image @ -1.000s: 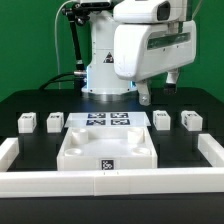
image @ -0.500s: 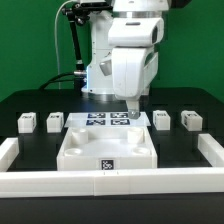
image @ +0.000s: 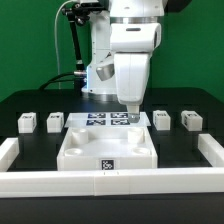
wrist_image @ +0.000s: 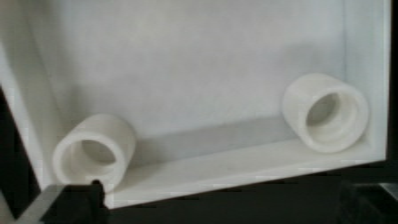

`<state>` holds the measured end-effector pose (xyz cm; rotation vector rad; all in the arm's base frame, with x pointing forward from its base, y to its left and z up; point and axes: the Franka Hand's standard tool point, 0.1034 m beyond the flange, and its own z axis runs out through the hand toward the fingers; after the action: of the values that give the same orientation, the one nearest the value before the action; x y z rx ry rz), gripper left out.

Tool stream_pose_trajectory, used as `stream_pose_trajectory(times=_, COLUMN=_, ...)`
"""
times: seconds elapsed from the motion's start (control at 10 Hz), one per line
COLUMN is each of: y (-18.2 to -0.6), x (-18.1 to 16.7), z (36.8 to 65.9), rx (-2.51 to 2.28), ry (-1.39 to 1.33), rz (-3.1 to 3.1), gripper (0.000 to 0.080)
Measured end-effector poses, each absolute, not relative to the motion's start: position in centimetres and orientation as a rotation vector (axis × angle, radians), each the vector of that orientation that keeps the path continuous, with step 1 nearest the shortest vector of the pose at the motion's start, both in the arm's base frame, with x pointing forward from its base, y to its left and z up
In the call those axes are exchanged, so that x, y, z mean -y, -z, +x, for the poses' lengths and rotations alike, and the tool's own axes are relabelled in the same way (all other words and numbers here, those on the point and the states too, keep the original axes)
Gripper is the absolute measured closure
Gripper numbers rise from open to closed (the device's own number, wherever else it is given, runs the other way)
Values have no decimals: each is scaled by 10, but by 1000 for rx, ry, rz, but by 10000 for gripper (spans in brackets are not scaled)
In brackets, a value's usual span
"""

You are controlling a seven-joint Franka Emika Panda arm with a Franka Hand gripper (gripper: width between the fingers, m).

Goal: Assemble square table

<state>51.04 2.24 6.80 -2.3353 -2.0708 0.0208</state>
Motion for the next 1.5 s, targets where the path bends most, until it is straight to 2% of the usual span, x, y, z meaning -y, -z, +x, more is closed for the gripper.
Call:
stream_pose_trajectory(times=0.4, y=-58, x=-10, z=490, rx=2110, ry=-41, rz=-2283, gripper=150)
stream_pose_trajectory(times=0.8, y=-56, x=-10, z=490, rx=2110, ry=-39, rz=-2282, gripper=150)
stream_pose_trajectory(times=1.0, y=-43, x=1, z=467, rx=2147, ry=-15, rz=-2256, gripper=150)
stream_pose_trajectory(times=1.2, y=-36, x=8, z=464, rx=2181, ry=8, rz=-2232, gripper=150)
stream_pose_trajectory(times=1.5, y=-14, x=14, z=455, rx=2153, ry=-3, rz=-2231, gripper=150)
